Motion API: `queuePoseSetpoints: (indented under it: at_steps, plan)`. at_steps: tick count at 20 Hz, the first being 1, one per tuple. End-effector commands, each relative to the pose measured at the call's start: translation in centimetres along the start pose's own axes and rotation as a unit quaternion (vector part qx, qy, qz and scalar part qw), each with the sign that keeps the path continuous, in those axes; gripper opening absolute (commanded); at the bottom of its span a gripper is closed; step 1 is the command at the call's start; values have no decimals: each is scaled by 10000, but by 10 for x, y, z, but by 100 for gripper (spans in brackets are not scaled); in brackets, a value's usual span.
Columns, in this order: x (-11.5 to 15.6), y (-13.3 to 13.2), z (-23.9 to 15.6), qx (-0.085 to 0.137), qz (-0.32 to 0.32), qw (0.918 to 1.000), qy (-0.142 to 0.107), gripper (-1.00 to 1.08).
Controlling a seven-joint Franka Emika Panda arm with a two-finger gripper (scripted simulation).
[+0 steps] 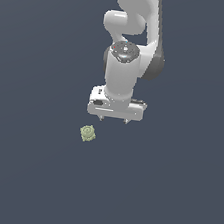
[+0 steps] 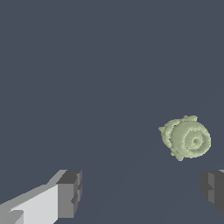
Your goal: Pick up the object and move it to a goal position.
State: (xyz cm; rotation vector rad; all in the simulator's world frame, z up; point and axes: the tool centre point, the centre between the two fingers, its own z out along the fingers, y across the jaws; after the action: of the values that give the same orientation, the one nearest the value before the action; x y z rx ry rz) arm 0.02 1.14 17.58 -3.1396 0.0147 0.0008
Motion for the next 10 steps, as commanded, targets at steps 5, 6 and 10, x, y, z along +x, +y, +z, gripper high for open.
queuePoseSetpoints:
  at_steps: [5, 6, 10]
  plan:
    - [4, 1, -7, 9, -24, 10000, 72, 100]
    - [6, 2, -12, 13, -37, 9999, 113, 100]
    - [13, 4, -26, 28, -68, 9997, 241, 100]
